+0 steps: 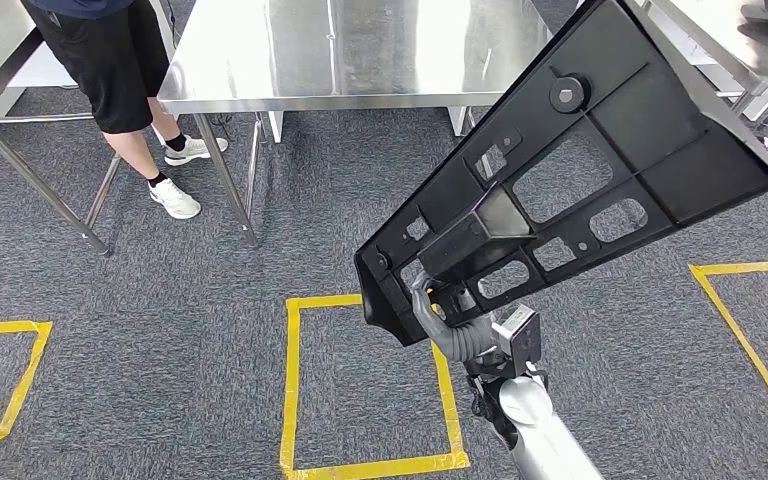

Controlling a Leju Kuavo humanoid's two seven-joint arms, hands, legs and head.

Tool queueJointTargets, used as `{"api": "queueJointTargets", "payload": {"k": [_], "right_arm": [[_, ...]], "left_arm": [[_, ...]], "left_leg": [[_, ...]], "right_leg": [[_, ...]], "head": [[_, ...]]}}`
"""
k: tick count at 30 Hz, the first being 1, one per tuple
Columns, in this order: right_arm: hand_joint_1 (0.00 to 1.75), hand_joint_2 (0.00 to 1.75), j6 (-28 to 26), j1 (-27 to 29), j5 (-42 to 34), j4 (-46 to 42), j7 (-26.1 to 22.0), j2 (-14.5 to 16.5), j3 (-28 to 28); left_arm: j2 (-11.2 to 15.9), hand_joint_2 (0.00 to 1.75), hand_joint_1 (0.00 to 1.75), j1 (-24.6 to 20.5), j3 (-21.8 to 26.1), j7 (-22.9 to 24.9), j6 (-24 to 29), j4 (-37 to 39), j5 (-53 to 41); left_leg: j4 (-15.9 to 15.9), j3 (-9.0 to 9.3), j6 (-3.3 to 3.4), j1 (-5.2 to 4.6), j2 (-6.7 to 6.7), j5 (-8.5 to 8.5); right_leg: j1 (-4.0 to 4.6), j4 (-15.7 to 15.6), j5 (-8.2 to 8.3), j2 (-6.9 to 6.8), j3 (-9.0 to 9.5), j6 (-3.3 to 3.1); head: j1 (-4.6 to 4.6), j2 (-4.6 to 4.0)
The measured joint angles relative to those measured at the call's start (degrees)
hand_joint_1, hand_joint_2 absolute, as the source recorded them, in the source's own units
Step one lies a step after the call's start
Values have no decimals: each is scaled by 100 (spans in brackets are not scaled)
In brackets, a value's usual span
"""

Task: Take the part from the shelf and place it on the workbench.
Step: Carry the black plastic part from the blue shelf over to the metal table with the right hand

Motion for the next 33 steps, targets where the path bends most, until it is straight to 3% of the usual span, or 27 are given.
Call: {"api": "queueJointTargets", "payload": {"k": [14, 19, 21, 24, 25, 26, 27, 29, 31, 33], "right_arm": [[175, 175, 65, -126, 233, 40, -78, 2, 107], [175, 175, 70, -130, 292, 42, -78, 2, 146], [175, 175, 71, -149, 297, 42, -78, 1, 156], [175, 175, 75, -169, 312, 45, -78, -1, 174], [175, 175, 78, -163, 324, 47, -78, -3, 181], [175, 175, 81, -157, 337, 49, -78, -6, 188], [175, 175, 88, -154, 349, 51, -78, -8, 196], [175, 175, 99, -156, 364, 51, -76, -9, 215], [175, 175, 106, -165, 374, 51, -67, -9, 233], [175, 175, 113, -175, 376, 51, -58, -3, 245]], "left_arm": [[2, 175, 0, 0, 2, 4, 6, 0, 1], [7, 175, 0, -2, 2, 9, 9, 0, -5], [4, 175, 0, -2, 2, 10, 11, 0, -8], [1, 175, 0, 5, 2, 16, 13, 0, -9], [-1, 175, 0, 6, 2, 18, 13, 0, -9], [-2, 175, 0, 6, 2, 19, 14, 0, -9], [-3, 175, 0, 6, 2, 19, 14, 0, -9], [-5, 175, 0, 2, 2, 19, 15, -1, -9], [-4, 175, 0, -2, 2, 19, 25, -2, -7], [-6, 175, 0, 4, 3, 19, 53, -2, -2]], "left_leg": [[10, -5, 14, -27, 1, -8], [-36, 25, 91, -41, 33, 27], [-102, 66, 138, 4, 85, 71], [-120, 73, 148, 26, 138, 79], [-119, 71, 141, 32, 138, 75], [-116, 72, 125, 44, 128, 68], [-113, 81, 97, 63, 104, 58], [-104, 105, 11, 95, 42, 30], [-103, 111, -88, 94, -8, 10], [-116, 107, -118, 94, -27, 10]], "right_leg": [[-29, -6, 7, 0, 1, 15], [-69, -9, 18, 5, -15, 96], [-68, 272, -124, -104, -162, 92], [-81, 1347, -550, -231, -678, 66], [-93, 1584, -617, -238, -787, 88], [-110, 1606, -601, -242, -783, 131], [-133, 1371, -500, -242, -646, 193], [-172, 563, -250, -219, -186, 301], [-159, 88, -152, -189, 90, 259], [-158, 43, -150, -180, 117, 157]], "head": [[-1, 0], [-3, 0], [30, 0], [65, 0], [63, 0], [63, 0], [63, 0], [68, 0], [76, 0], [77, 0]]}}
